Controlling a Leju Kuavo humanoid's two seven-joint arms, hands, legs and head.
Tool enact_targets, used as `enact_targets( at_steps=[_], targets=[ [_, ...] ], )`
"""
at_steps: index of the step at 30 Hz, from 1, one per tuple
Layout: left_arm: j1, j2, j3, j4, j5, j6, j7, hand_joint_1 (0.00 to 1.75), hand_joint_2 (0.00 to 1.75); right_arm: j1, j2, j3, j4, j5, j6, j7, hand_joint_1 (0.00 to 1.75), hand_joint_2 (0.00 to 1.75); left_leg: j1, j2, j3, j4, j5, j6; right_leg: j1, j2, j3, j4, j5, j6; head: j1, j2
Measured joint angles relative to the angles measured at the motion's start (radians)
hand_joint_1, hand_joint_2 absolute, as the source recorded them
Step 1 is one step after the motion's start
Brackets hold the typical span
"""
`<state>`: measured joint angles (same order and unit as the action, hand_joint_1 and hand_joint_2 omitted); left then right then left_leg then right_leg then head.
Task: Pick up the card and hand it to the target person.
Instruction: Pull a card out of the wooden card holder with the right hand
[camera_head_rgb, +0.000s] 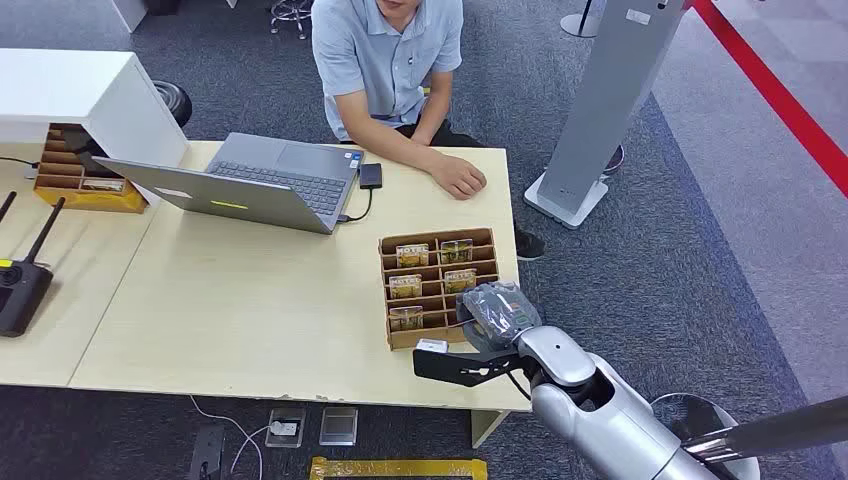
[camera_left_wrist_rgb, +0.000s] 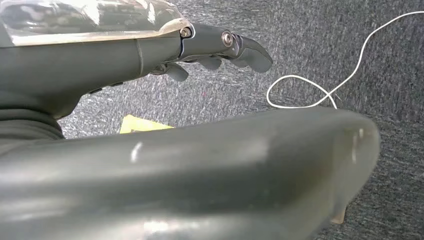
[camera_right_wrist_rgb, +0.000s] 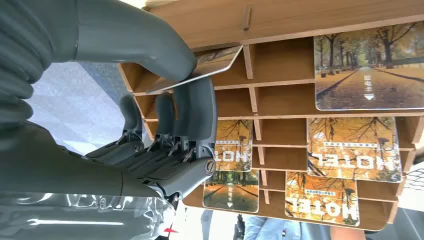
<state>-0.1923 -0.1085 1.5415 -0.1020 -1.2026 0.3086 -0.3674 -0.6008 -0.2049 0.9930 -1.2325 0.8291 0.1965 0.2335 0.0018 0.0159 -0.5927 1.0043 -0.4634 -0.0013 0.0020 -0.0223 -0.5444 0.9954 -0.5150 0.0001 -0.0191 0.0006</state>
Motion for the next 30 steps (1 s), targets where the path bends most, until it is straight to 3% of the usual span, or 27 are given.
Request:
enact_targets(
  at_steps=[30],
  targets=[
    [-0.004, 0.0, 0.0, 0.001, 0.004, 0.045, 0.003, 0.0, 0.0, 0.006, 0.001, -0.002, -0.001, -0.026, -0.015, 0.005, 1.4, 1.75, 0.0, 0.0, 0.0, 0.0, 0.0, 0.0, 0.0, 0.0, 0.0, 0.0, 0.0, 0.0, 0.0, 0.0]
  ],
)
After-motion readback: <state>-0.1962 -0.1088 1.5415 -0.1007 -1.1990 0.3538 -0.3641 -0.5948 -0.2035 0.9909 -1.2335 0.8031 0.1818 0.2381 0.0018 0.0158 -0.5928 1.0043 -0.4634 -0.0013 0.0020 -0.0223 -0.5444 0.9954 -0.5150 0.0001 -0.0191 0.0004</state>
